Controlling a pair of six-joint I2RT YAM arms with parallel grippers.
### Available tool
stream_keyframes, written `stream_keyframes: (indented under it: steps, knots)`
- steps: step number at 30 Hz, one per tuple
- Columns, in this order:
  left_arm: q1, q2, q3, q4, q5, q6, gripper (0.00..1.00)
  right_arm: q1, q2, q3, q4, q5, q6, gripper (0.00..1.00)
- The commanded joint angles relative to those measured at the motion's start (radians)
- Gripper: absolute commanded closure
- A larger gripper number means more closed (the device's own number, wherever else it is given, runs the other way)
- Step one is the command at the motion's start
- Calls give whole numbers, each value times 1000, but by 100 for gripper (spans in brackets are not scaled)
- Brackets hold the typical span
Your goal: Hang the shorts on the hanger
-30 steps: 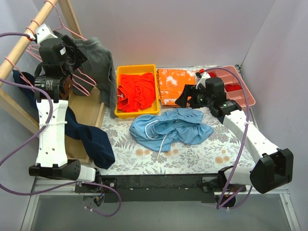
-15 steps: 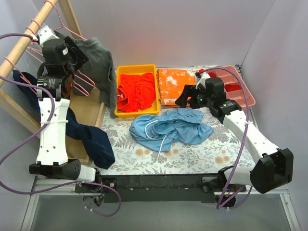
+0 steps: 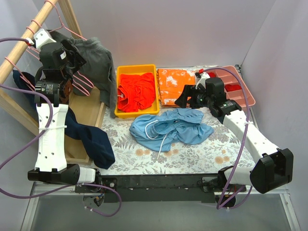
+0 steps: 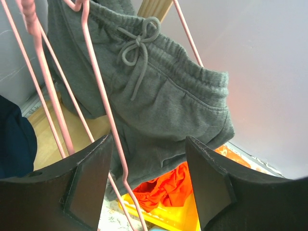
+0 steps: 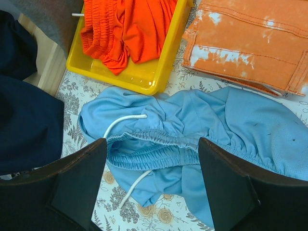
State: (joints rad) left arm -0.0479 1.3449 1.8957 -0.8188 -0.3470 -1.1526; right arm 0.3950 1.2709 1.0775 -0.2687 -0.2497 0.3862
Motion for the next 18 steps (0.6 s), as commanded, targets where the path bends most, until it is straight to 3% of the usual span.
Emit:
stream_keyframes:
  steps: [1,11,18]
  knots:
    - [5,-33,-24,-13,-43,-4,39,7,-7,15,31,-22,-14,16]
    - [5,-13,-75,58,-80,-22,41,8,-5,16,29,-29,-15,16]
    - [5,22,-128,157,-67,-41,56,8,2,44,8,-28,-29,16]
